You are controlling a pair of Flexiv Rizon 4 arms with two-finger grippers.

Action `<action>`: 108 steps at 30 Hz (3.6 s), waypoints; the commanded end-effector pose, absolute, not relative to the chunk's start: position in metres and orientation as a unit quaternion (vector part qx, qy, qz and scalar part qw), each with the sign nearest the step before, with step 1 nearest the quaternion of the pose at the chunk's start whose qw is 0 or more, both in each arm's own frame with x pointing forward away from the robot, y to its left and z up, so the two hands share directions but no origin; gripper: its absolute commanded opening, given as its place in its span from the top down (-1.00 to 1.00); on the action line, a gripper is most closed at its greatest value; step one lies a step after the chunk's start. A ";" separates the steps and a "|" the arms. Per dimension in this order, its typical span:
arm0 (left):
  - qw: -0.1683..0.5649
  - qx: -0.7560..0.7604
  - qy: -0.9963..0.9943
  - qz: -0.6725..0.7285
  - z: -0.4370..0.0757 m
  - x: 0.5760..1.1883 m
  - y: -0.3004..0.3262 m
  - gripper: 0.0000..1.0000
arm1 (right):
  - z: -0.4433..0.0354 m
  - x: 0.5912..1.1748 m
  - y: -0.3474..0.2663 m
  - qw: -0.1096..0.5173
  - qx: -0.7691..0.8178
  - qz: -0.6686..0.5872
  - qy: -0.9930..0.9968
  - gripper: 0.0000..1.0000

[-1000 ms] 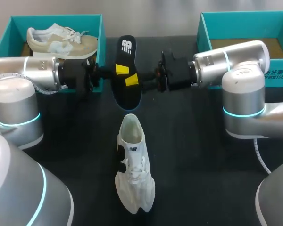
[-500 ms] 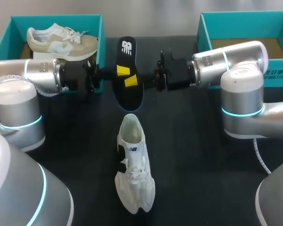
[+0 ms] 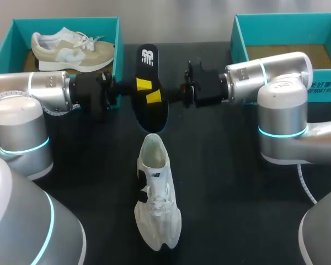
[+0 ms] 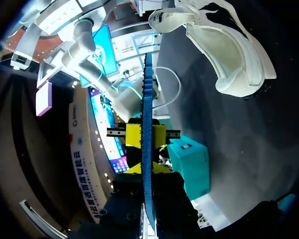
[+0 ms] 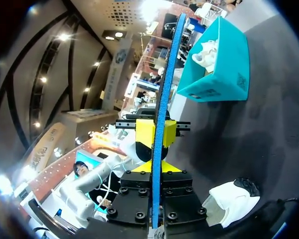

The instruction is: Take the shoe out of the shoebox, open the shoe tongue, remove and reinsert the insole, then place the shoe into the shoebox

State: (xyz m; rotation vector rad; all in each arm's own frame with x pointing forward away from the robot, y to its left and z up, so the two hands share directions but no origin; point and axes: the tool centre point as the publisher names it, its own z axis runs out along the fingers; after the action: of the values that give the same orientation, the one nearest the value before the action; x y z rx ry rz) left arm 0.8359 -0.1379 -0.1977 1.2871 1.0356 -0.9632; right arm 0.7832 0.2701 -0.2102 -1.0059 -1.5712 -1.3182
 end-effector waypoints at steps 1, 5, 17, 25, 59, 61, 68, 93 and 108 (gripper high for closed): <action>0.577 0.550 0.442 -0.410 -0.199 0.834 -0.140 1.00 | -0.211 0.784 0.273 0.415 -0.401 -0.526 -0.625 0.77; 0.577 0.552 0.442 -0.409 -0.199 0.834 -0.141 1.00 | -0.210 0.784 0.273 0.415 -0.399 -0.526 -0.626 0.62; 0.577 0.552 0.444 -0.407 -0.200 0.835 -0.144 1.00 | -0.209 0.785 0.271 0.413 -0.399 -0.525 -0.628 1.00; 0.559 0.559 0.459 -0.406 -0.193 0.828 -0.134 -1.00 | -0.208 0.783 0.264 0.407 -0.397 -0.535 -0.625 1.00; 0.384 0.505 0.646 -0.425 -0.196 0.772 -0.064 -1.00 | -0.204 0.783 0.243 0.360 -0.341 -0.560 -0.664 1.00; 0.359 0.497 0.663 -0.430 -0.195 0.761 -0.063 -1.00 | -0.202 0.782 0.236 0.337 -0.333 -0.570 -0.671 1.00; 0.294 0.454 0.749 -0.383 -0.191 0.723 -0.054 -1.00 | -0.203 0.780 0.229 0.277 -0.317 -0.576 -0.701 1.00; 0.231 0.361 0.853 -0.298 -0.205 0.719 -0.055 -1.00 | -0.216 0.774 0.231 0.225 -0.330 -0.599 -0.695 1.00; -0.034 0.071 0.956 -0.282 -0.249 0.734 -0.036 -1.00 | -0.216 0.779 0.248 0.116 -0.304 -0.635 -0.701 1.00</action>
State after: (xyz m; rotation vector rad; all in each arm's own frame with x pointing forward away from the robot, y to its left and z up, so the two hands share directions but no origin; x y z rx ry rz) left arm 0.7267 -0.0275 -0.2457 0.7104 2.6212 -0.9077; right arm 0.7742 0.2362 -0.2130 -0.8780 -2.0598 -1.8426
